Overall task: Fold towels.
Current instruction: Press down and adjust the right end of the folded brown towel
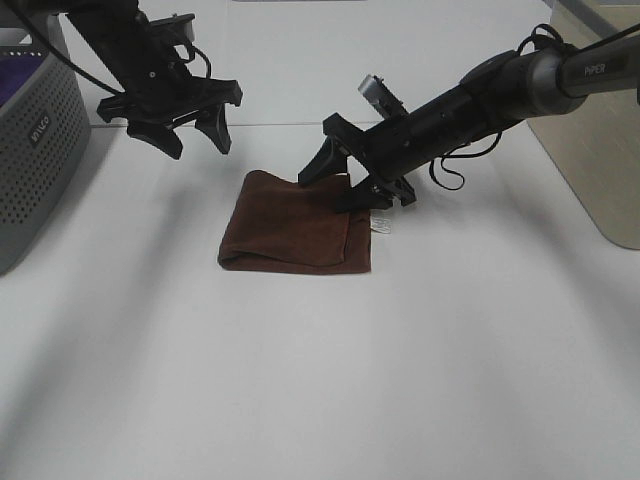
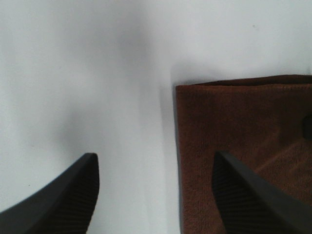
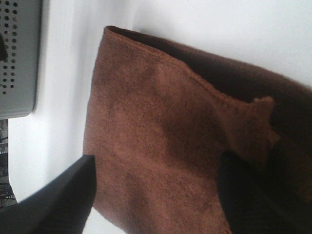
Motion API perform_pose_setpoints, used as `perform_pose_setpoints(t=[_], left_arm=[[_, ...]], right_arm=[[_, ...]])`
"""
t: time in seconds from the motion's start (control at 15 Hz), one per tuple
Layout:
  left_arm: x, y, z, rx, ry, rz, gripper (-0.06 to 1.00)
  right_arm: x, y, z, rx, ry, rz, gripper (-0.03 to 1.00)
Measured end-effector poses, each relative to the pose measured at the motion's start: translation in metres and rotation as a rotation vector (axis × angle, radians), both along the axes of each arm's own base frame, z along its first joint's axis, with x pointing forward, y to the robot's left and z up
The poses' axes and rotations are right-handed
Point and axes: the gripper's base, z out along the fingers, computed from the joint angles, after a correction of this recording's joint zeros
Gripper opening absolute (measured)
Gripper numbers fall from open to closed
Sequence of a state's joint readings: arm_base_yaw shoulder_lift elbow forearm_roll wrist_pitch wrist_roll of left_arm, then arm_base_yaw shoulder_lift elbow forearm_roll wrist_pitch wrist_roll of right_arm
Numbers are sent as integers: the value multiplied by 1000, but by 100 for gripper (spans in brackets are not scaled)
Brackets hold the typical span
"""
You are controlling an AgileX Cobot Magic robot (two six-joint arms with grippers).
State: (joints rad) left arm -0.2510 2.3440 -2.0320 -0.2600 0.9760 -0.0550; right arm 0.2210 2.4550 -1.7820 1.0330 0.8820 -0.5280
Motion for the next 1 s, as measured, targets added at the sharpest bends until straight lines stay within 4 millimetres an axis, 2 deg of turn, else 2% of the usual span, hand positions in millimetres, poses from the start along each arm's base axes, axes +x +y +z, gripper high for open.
perform_pose_setpoints(t=[0.33,0.47,0.67,0.8,1.0], left_arm=[[0,0,0,1,4,-1,64],[0,1,0,11,3,-4,64],[-1,3,-1,41,13,-14,64],[-5,6,7,74,22,-28,64],[-19,13,53,113,-18,-46,64]], right_arm=[[7,-32,0,1,43,-59,67],[8,-45,7,-9,41,-54,67],[2,-55,37,-105,9,15,67],[-6,-61,57,-196,26,39,67],[-20,-71,98,-307,34,56,67]])
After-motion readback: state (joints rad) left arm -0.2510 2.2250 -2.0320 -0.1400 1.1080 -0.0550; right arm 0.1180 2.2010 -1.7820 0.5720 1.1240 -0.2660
